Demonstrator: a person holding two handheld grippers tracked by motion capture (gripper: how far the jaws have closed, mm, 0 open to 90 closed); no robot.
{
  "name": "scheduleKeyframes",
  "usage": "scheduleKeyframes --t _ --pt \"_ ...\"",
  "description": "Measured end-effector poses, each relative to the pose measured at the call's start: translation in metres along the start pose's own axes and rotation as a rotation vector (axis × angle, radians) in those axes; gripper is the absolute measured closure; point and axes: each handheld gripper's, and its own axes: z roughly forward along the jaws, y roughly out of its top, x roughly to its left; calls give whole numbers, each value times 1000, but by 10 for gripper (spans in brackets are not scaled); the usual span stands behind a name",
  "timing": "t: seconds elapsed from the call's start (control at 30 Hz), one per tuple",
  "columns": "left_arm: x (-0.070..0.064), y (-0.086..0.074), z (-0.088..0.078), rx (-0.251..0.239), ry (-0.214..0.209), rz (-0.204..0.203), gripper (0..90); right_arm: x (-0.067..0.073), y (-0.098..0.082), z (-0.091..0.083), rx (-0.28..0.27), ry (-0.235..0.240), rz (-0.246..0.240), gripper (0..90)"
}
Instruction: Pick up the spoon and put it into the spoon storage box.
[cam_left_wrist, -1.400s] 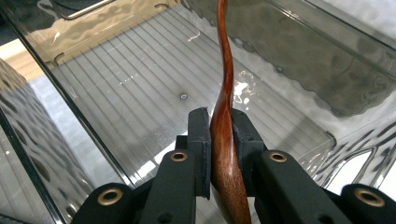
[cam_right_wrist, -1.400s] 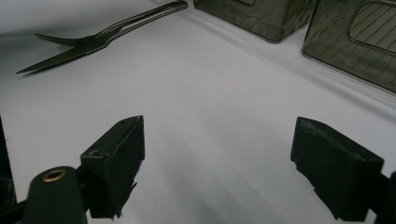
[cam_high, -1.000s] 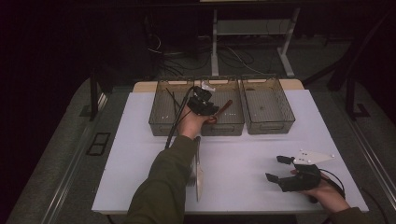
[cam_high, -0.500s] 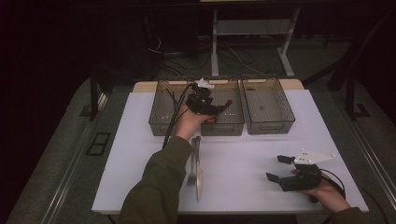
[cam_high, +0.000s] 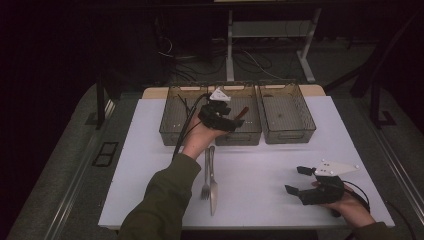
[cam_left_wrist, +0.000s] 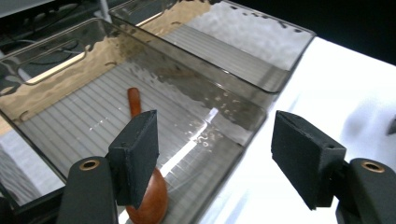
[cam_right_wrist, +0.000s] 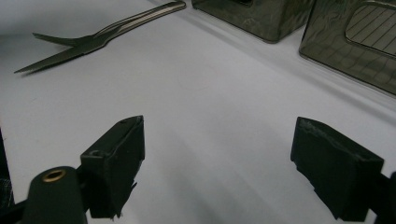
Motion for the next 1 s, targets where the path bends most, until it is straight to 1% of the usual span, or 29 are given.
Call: scheduleKeyframes --t 0.03,0.07,0.1,0.13,0.17,0.2,0.23,0.3,0.37,0.4,0.47,0.6,0.63,0.73,0.77,0.83,0.87,0.9,1.0 --pt "-2 -2 -1 -8 -5 -3 310 0 0 0 -2 -1 0 169" --pt "-4 -4 -3 -8 -10 0 310 0 0 0 -3 -1 -1 169" --pt "-6 -6 -6 -3 -13 13 310 0 0 0 -2 0 1 169" --pt "-9 -8 -7 -11 -19 7 310 0 0 0 -5 3 3 169" --pt "-10 -10 -9 -13 -24 13 310 0 0 1 -6 5 3 170" --pt "-12 -13 -11 -16 -23 11 308 1 0 2 -8 7 2 169" --pt "-13 -16 -13 -14 -22 19 306 1 0 3 -8 14 4 169" --pt "-16 -22 -16 -19 -28 13 306 2 -1 6 -8 20 1 169" --pt "-18 -28 -20 -22 -33 17 306 2 -1 9 -6 26 10 169" --pt "-19 -31 -22 -15 -33 25 306 3 0 9 -4 28 8 169" --pt "-21 -37 -25 -22 -36 21 306 3 0 10 -9 32 10 169" --pt "-25 -50 -31 -16 -39 18 308 3 0 10 -8 28 15 169" --pt "-26 -53 -32 -18 -39 7 309 3 0 10 -9 27 15 169" --pt "-28 -64 -36 -15 -37 2 317 3 0 10 -7 29 16 169" --pt "-29 -67 -38 -12 -39 3 323 4 0 10 -1 33 24 169" --pt "-30 -73 -40 -11 -37 -2 338 3 0 11 -12 27 3 169" --pt "-30 -76 -42 -9 -40 -2 348 3 0 10 -6 30 12 169" --pt "-31 -79 -43 -12 -40 -10 360 3 0 10 -6 29 14 169" --pt "-33 -88 -47 -2 -38 -12 393 3 0 9 -11 29 16 169"
